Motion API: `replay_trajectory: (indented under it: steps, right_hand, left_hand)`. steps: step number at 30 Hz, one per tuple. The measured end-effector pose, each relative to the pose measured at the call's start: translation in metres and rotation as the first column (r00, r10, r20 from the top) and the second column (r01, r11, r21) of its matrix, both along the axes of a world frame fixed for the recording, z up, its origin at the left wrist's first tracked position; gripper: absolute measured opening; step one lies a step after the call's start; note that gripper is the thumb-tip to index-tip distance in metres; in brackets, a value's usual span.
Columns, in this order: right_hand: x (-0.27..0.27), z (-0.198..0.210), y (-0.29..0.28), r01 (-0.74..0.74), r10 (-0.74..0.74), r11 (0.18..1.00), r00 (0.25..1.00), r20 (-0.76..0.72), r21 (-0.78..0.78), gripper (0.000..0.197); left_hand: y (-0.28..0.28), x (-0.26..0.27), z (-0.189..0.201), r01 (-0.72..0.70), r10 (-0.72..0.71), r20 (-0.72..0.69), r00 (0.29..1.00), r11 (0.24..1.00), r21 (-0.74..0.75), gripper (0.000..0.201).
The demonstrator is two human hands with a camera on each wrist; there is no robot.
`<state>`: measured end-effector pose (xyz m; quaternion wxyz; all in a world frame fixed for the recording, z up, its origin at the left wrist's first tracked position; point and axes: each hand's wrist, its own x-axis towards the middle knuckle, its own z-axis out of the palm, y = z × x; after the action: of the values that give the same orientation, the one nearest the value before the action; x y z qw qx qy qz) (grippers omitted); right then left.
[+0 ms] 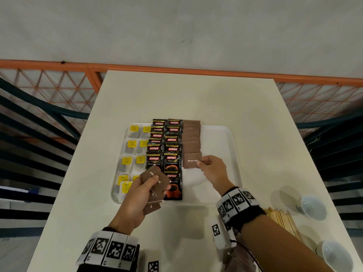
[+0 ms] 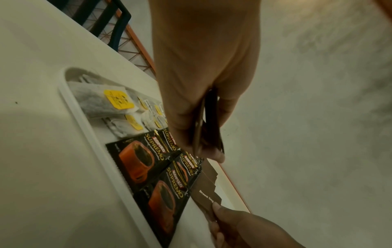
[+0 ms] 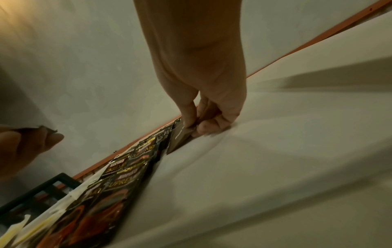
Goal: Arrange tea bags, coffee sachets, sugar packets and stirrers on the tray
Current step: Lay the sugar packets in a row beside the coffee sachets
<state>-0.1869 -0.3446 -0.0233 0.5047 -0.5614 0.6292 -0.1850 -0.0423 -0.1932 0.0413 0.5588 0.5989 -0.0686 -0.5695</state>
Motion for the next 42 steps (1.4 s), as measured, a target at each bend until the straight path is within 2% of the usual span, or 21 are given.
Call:
replay_trajectory:
  steps: [7,10,16,20,22,24,26,28,30,31,33,34,36,37,39,40,42]
  right_hand:
    - [0.006,0.003,-0.001,0.006,-0.011,0.997,0.998,-0.067,-0.071,0.01]
    - [0.008,0.005,-0.002,-0.003,-0.006,0.996,0.995,-0.096,-0.093,0.017]
    - [0.006,0.004,0.0,0.009,-0.02,0.991,0.997,-0.081,-0.132,0.016]
    - [0.006,0.021,0.012,-0.086,0.073,0.983,0.994,-0.083,-0.164,0.019]
    - [0.009,0.036,0.023,-0.203,0.203,0.974,0.979,-0.008,-0.099,0.027]
    - [0.011,0.05,0.036,-0.331,0.325,0.944,0.932,0.16,0.01,0.033]
    - [0.01,0.057,0.046,-0.428,0.402,0.903,0.873,0.278,0.037,0.025]
    - [0.01,0.061,0.05,-0.443,0.414,0.896,0.849,0.33,0.016,0.015]
    - [0.012,0.062,0.052,-0.381,0.357,0.925,0.861,0.363,-0.006,0.009]
    - [0.012,0.061,0.052,-0.324,0.316,0.945,0.874,0.368,-0.042,0.008]
    - [0.01,0.058,0.052,-0.194,0.27,0.949,0.908,0.321,-0.248,0.015]
    - [0.007,0.056,0.053,-0.165,0.284,0.904,0.922,0.264,-0.393,0.018]
    - [0.004,0.05,0.056,-0.218,0.369,0.758,0.92,0.129,-0.615,0.017]
    - [0.003,0.047,0.058,-0.262,0.404,0.695,0.913,0.062,-0.67,0.017]
    - [0.0,0.044,0.063,-0.321,0.439,0.64,0.899,-0.011,-0.698,0.02]
    - [-0.002,0.043,0.065,-0.328,0.452,0.636,0.892,-0.008,-0.698,0.021]
    - [-0.006,0.046,0.067,-0.295,0.47,0.664,0.879,0.077,-0.687,0.02]
  left_hand:
    - [0.0,0.001,-0.001,0.006,-0.006,0.043,0.999,1.0,0.0,0.025]
    - [-0.001,0.0,-0.001,-0.004,0.004,0.064,0.998,1.0,0.005,0.02]
    - [-0.005,-0.005,0.001,-0.031,0.026,0.089,0.996,0.998,0.051,0.009]
    - [-0.01,-0.006,0.003,-0.037,0.032,0.076,0.997,0.998,0.059,0.007]
    - [-0.012,-0.007,0.003,-0.031,0.028,0.071,0.997,0.998,0.047,0.004]
    - [-0.014,-0.008,0.004,-0.017,0.015,0.079,0.997,1.0,0.026,0.006]
    - [-0.016,-0.009,0.003,-0.012,0.011,0.094,0.995,1.0,0.005,0.01]
    - [-0.017,-0.009,0.002,-0.013,0.012,0.1,0.995,1.0,0.003,0.014]
    - [-0.017,-0.01,0.001,-0.029,0.028,0.082,0.996,1.0,0.009,0.013]
    - [-0.016,-0.01,0.001,-0.042,0.041,0.076,0.996,0.999,0.009,0.014]
    - [-0.015,-0.008,0.001,-0.06,0.06,0.058,0.997,0.998,0.0,0.023]
    - [-0.015,-0.007,0.003,-0.059,0.059,0.04,0.997,0.998,-0.012,0.03]
    - [-0.014,-0.007,0.006,-0.03,0.03,-0.001,1.0,0.999,-0.038,0.039]
    - [-0.015,-0.007,0.007,-0.011,0.011,-0.012,1.0,0.999,-0.048,0.038]
    - [-0.015,-0.007,0.009,-0.003,0.004,0.003,1.0,0.998,-0.065,0.019]
    - [-0.015,-0.007,0.01,-0.006,0.007,0.025,1.0,0.998,-0.07,0.011]
    - [-0.015,-0.006,0.009,0.005,0.0,0.071,0.997,0.997,-0.073,0.013]
